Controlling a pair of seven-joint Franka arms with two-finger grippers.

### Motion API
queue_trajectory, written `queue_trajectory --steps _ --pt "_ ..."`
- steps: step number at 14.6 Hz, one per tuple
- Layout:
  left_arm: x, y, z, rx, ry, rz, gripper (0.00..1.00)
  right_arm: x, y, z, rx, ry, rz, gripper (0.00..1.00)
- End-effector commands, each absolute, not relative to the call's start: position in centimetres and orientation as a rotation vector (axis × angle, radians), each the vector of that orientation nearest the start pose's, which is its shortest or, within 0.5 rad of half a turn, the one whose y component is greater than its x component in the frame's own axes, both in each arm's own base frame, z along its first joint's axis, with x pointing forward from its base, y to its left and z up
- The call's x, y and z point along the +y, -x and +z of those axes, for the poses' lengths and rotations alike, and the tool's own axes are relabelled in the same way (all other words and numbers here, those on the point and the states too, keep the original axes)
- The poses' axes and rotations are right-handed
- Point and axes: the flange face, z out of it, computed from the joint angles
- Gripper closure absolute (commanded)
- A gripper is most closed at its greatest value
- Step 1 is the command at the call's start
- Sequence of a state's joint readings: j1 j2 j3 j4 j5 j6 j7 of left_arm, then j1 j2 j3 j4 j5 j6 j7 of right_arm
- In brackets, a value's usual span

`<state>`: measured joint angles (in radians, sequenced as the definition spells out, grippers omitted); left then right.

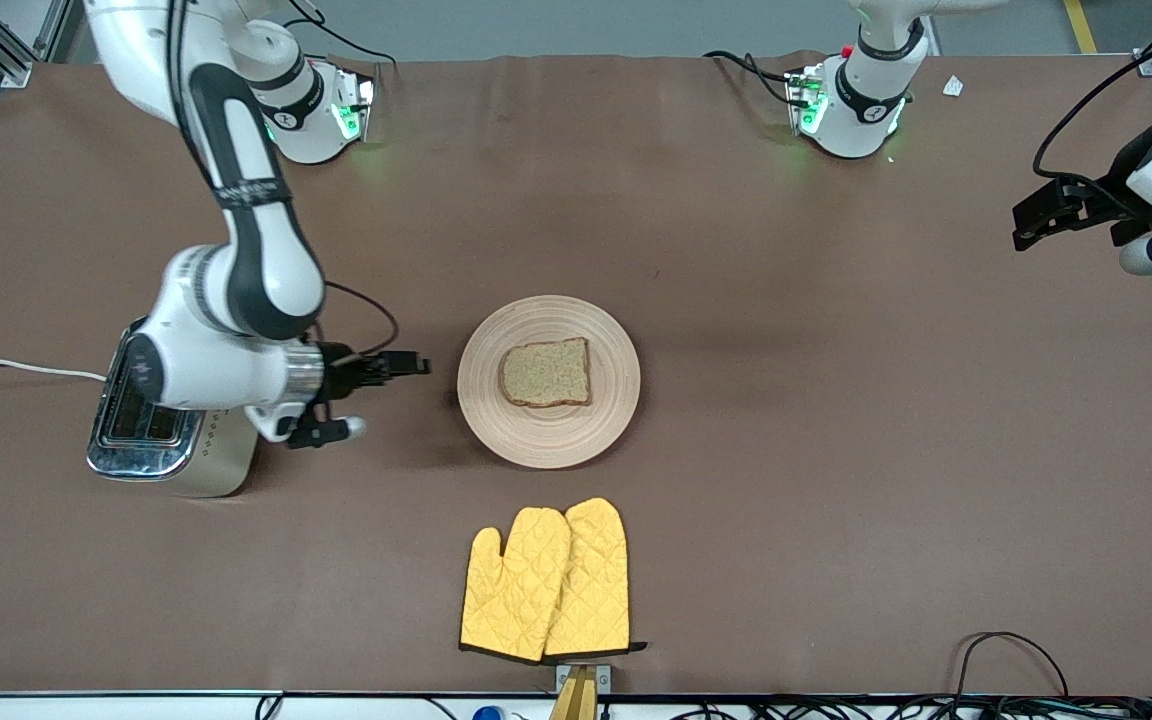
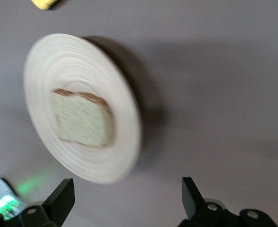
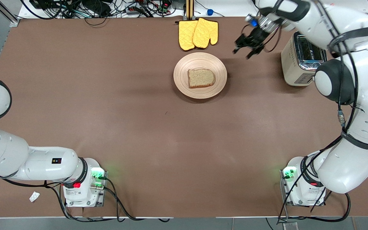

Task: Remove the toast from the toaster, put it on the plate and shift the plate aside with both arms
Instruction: 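Withdraw the right gripper while the left gripper reaches toward the plate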

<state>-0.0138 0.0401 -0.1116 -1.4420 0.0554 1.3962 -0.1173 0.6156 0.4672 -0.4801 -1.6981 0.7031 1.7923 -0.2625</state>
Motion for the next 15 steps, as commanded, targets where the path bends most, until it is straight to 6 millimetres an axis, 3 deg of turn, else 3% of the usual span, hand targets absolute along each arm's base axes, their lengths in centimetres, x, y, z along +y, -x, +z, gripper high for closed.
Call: queue_trajectory --steps 1,5,6,8,10,12,14,15 --pt "-5.9 -54.6 65.1 0.016 3.077 0.134 0.0 14.3 -63.1 39.6 -0.336 2.833 0.379 0.0" --pt "-6.8 -56.2 62.1 0.042 3.135 0.222 0.0 8.1 -63.8 46.5 -0.33 3.002 0.298 0.0" --pt "-7.6 -57.2 60.1 0.053 3.2 0.278 0.0 7.5 -63.8 47.9 -0.331 3.05 0.269 0.0" --pt "-7.5 -59.4 57.0 0.041 3.33 0.313 0.0 5.8 -65.0 52.8 -0.331 3.089 0.119 0.0" --pt "-8.2 -61.8 52.4 0.115 3.417 0.374 0.0 2.7 -65.7 54.9 -0.242 3.103 0.042 0.0" --pt "-8.7 -63.9 47.8 0.199 3.495 0.404 0.0 0.0 -65.4 55.8 -0.182 3.104 0.032 0.0" --pt "-9.4 -65.6 43.1 0.308 3.591 0.421 0.0 -3.1 -64.0 59.0 -0.129 3.107 -0.042 0.0" --pt "-9.7 -66.3 40.0 0.37 3.658 0.462 0.0 -4.3 -63.6 59.6 -0.116 3.114 -0.05 0.0"
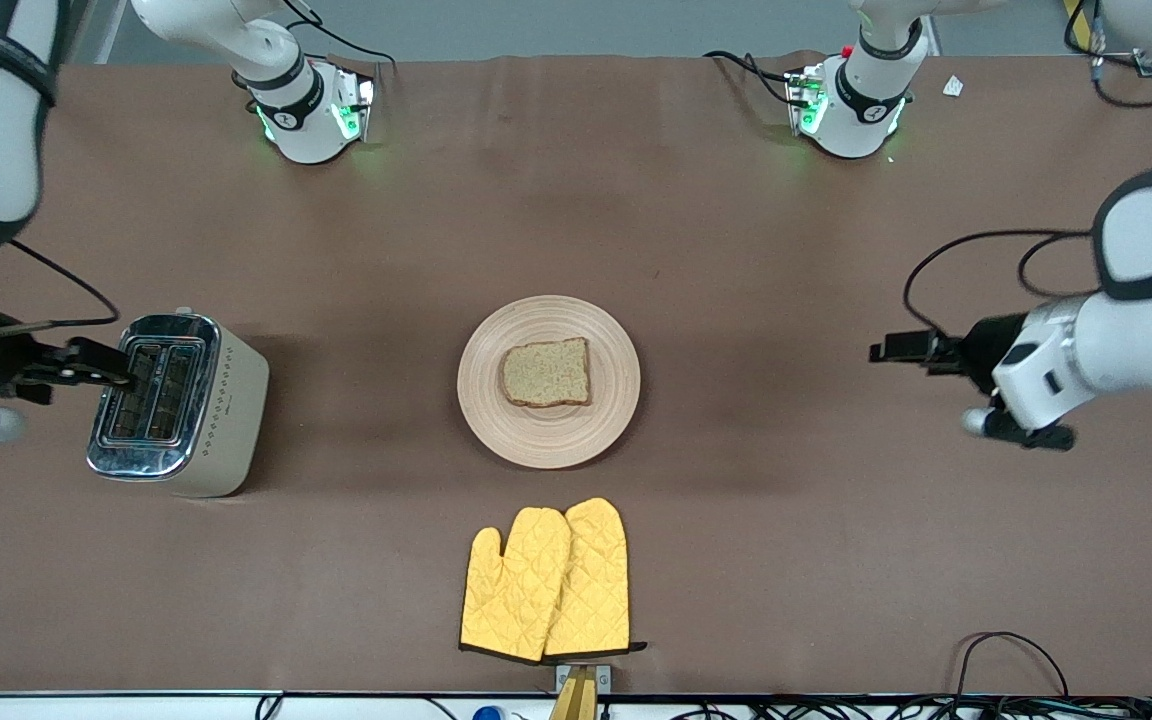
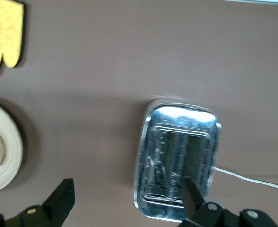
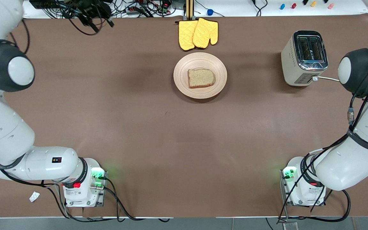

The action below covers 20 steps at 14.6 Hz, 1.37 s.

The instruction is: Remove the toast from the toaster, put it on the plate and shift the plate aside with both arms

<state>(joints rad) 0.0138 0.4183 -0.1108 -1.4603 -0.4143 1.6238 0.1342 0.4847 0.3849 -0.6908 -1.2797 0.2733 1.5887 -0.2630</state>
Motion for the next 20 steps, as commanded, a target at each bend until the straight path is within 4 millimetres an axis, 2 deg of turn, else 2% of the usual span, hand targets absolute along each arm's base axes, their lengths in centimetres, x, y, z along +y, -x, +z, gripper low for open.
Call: queue_trajectory --steps 1,3,5,7,9,13,15,17,20 --pt "-9.4 -66.9 37.3 0.424 3.746 0.479 0.0 -5.3 -63.0 60.4 -0.098 3.119 -0.046 0.0" --pt "-8.6 -67.3 32.2 0.522 3.875 0.508 0.0 -6.9 -61.6 61.7 -0.101 3.163 -0.012 0.0" --pt "-9.5 -67.2 29.2 0.493 3.962 0.551 0.0 -7.3 -60.9 61.9 -0.073 3.165 0.02 0.0" --pt "-11.7 -67.1 27.4 0.47 4.002 0.533 0.0 -6.8 -60.7 61.8 -0.034 3.158 0.027 0.0" --pt "-14.7 -66.4 25.8 0.529 4.029 0.489 0.0 -5.4 -60.6 62.1 0.051 3.154 0.021 0.0" --pt "-18.6 -63.2 20.9 0.465 4.138 0.335 0.01 -4.8 -60.2 62.3 0.057 3.145 0.049 0.0" --pt "-19.9 -61.4 18.8 0.384 4.176 0.305 0.05 -5.7 -60.4 62.4 0.085 3.143 0.029 0.0" --pt "-22.2 -60.1 17.2 0.329 4.187 0.286 0.14 -6.7 -60.6 62.0 0.087 3.126 0.034 0.0" --pt "-25.6 -58.6 15.0 0.378 4.18 0.264 0.27 -7.7 -60.7 61.6 0.087 3.098 0.054 0.0"
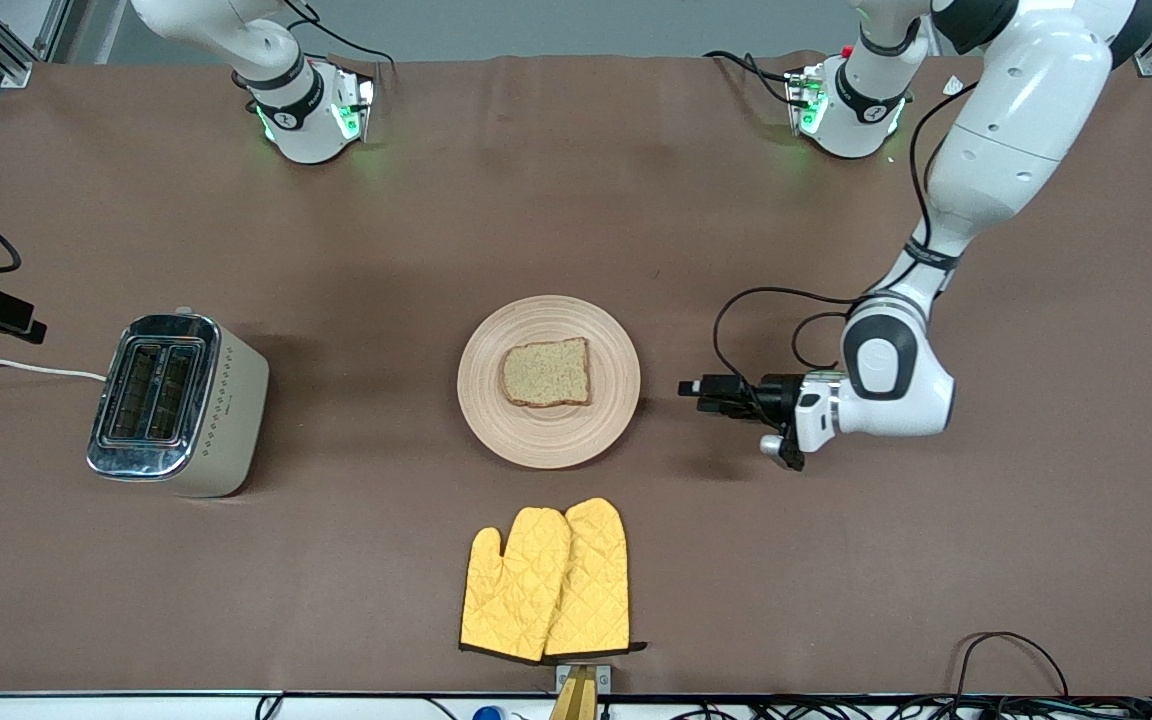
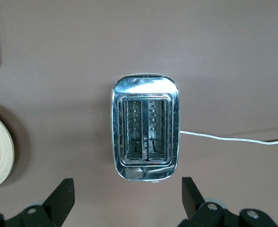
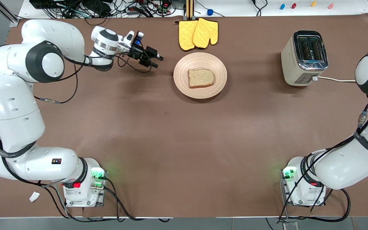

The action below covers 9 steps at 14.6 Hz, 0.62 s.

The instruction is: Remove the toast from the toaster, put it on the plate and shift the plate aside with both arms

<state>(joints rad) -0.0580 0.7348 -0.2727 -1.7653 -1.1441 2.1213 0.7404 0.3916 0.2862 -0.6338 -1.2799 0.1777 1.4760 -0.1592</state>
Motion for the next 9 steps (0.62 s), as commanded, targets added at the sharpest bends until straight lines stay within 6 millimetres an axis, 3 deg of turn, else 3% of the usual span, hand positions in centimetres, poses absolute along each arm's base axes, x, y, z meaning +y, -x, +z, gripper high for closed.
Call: queue_trajectory --steps 1,3,6,8,9 --pt "-26.7 -58.2 14.6 -0.183 -2.057 -0.127 0.29 -8.5 -60.6 61.4 0.1 3.093 0.066 0.0" --pt "-28.4 -57.4 13.8 -0.174 -2.048 -0.126 0.35 -9.6 -60.6 61.4 0.087 3.081 0.065 0.0" --pt "-28.6 -56.9 13.0 -0.17 -2.05 -0.136 0.42 -10.0 -60.7 61.5 0.089 3.075 0.064 0.0" --pt "-29.2 -56.3 11.8 -0.172 -2.05 -0.159 0.47 -9.5 -60.3 62.4 0.035 3.05 0.034 0.0" --pt "-29.2 -56.5 11.6 -0.169 -2.048 -0.156 0.5 -8.1 -60.1 63.0 0.003 3.052 0.025 0.0"
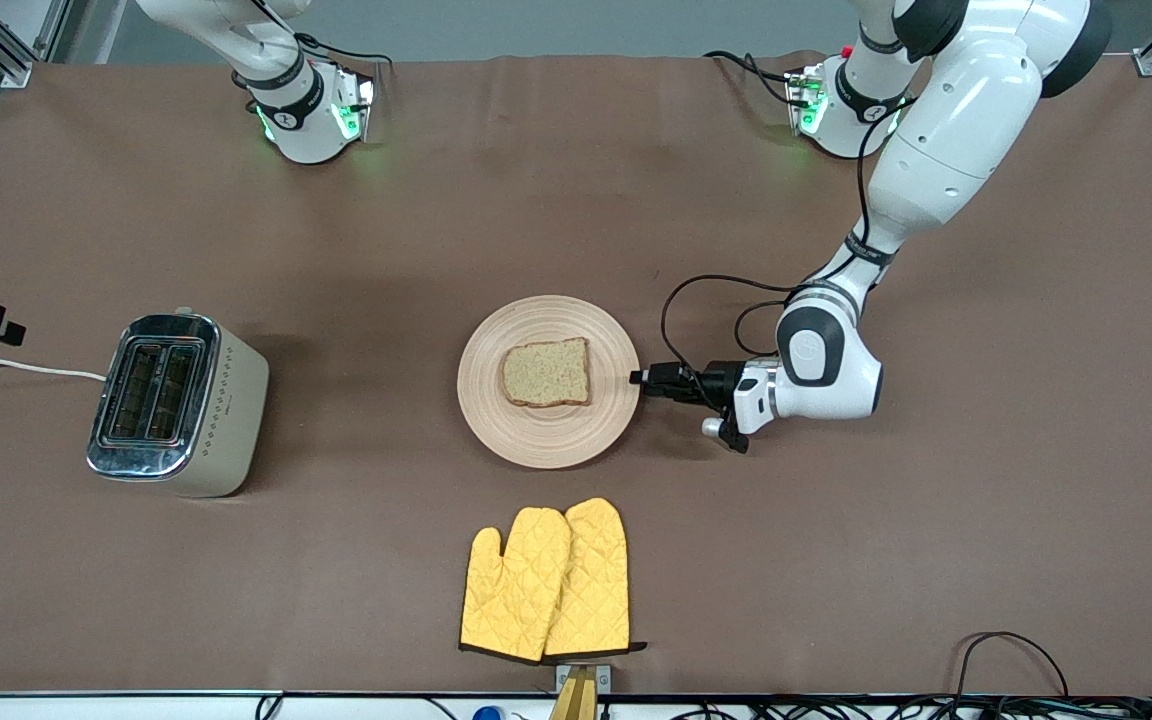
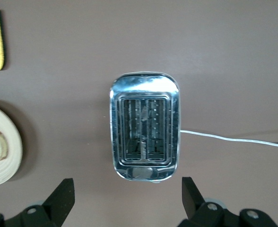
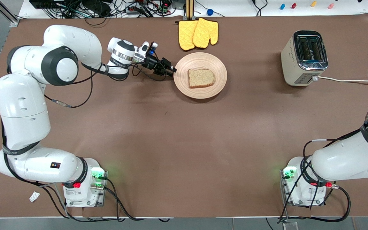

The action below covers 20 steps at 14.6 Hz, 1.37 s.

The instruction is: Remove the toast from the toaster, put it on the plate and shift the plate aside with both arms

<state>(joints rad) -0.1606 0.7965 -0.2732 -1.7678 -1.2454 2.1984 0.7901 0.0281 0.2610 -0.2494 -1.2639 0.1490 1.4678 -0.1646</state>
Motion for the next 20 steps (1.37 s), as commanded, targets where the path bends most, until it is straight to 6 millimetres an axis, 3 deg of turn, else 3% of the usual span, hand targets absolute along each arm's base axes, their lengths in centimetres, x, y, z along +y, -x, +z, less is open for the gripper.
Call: queue_trajectory --steps 1,5,10,16,20 --pt "-29.2 -56.4 11.3 -0.168 -2.049 -0.161 0.52 -7.1 -59.4 64.1 -0.009 3.078 0.013 0.0" --pt "-29.5 -56.2 11.0 -0.168 -2.048 -0.168 0.6 -5.5 -57.6 63.7 0.034 3.101 0.031 0.0" --pt "-29.8 -56.3 11.2 -0.161 -2.041 -0.164 0.75 -5.5 -55.0 62.7 0.029 3.12 -0.034 0.0" --pt "-30.5 -56.3 11.7 -0.169 -2.035 -0.157 0.95 -4.1 -55.2 62.8 -0.008 3.162 -0.044 0.0" --pt "-30.4 -57.3 13.0 -0.195 -2.037 -0.127 0.97 -4.5 -55.0 63.0 0.032 3.16 -0.022 0.0"
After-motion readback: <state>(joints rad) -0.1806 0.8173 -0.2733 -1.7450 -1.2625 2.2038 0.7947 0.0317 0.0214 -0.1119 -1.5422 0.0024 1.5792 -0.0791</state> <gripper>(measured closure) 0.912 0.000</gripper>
